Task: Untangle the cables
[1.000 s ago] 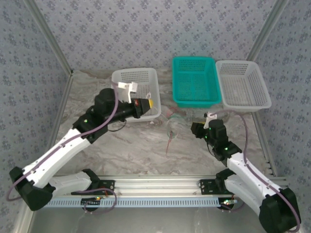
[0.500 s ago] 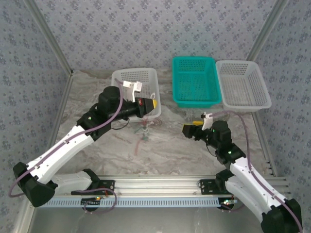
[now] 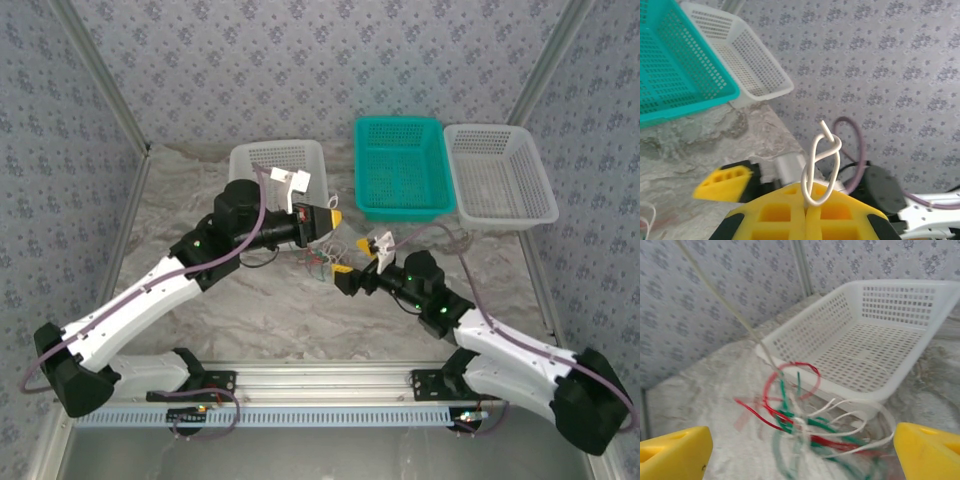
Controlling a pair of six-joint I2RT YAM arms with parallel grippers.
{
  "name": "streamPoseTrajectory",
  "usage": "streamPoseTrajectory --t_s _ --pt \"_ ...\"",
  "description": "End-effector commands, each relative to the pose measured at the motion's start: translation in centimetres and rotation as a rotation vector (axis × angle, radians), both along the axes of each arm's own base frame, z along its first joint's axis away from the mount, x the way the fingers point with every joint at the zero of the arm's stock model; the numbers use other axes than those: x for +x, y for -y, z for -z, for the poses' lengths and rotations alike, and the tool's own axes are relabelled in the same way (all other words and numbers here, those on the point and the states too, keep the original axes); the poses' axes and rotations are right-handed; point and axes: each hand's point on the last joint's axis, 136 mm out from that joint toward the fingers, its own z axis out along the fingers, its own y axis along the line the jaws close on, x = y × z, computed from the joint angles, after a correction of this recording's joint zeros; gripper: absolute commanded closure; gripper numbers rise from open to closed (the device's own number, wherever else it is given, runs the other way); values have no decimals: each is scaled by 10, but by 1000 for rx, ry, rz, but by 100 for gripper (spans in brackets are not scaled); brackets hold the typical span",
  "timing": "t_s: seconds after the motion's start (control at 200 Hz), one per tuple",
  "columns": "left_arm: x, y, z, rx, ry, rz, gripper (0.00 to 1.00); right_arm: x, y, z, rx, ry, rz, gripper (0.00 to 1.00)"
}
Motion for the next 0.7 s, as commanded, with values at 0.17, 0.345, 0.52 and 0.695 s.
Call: streamPoseTrajectory --t_s 0.17,0.345,0.52,0.695 --pt "-27 1 -75 -125 158 77 100 2 -39 -3 -54 192 -134 8" --pt "-33 -13 -114 -154 276 53 100 8 -47 -3 -74 188 -153 27" --pt "-43 -15 -137 -195 313 87 100 10 -43 -7 -69 188 -127 66" --pt "-63 -14 -163 -246 375 157 100 3 -30 -14 -57 183 -103 89"
